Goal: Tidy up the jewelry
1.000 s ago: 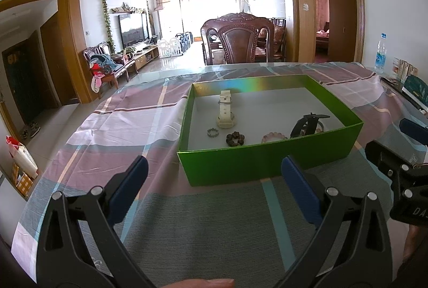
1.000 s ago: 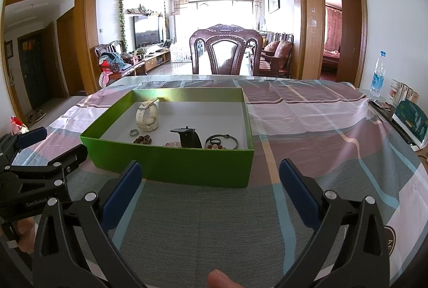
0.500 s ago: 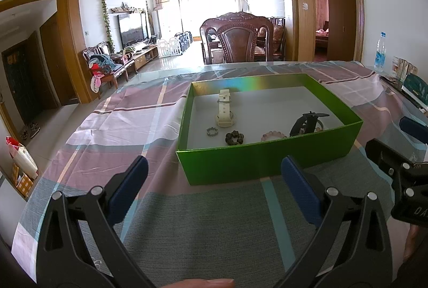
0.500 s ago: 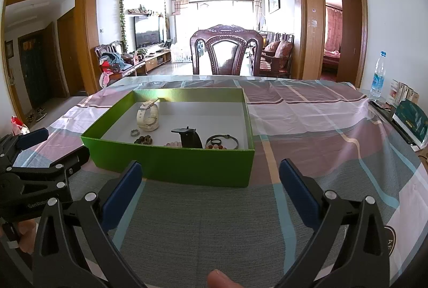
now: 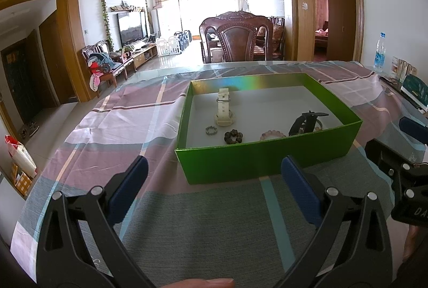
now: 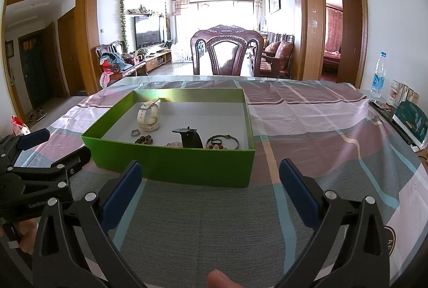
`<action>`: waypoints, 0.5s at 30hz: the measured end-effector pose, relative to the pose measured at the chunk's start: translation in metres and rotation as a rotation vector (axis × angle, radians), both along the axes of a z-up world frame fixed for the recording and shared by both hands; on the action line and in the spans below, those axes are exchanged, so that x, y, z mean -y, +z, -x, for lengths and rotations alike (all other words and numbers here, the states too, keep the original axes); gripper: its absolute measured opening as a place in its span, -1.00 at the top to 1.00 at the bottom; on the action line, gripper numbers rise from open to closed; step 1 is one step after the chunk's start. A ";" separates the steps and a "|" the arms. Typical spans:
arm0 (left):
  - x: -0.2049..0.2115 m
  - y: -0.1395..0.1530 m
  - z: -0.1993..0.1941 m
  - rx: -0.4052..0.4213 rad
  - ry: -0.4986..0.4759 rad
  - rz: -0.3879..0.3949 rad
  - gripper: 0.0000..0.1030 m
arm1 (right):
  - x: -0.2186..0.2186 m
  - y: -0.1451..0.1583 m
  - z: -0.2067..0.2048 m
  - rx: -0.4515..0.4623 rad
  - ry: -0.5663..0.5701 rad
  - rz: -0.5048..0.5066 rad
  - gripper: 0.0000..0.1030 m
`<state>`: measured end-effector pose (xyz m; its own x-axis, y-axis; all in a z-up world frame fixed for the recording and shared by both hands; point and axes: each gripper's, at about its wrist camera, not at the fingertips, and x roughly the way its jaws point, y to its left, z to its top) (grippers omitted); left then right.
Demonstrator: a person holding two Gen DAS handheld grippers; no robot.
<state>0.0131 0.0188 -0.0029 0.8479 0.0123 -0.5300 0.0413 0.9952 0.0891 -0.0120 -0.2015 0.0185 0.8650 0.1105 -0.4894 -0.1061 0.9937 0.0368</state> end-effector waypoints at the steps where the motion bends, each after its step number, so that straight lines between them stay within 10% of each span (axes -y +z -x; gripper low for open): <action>1: 0.000 0.000 0.000 -0.001 0.000 -0.001 -0.92 | 0.000 0.000 0.000 0.000 0.000 0.000 -0.94; 15: 0.000 -0.001 0.002 -0.001 0.006 -0.008 -0.92 | 0.000 0.000 0.000 0.000 0.000 0.000 -0.94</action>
<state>0.0114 0.0185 -0.0041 0.8472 0.0214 -0.5309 0.0359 0.9946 0.0973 -0.0121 -0.2012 0.0183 0.8648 0.1109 -0.4897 -0.1064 0.9936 0.0372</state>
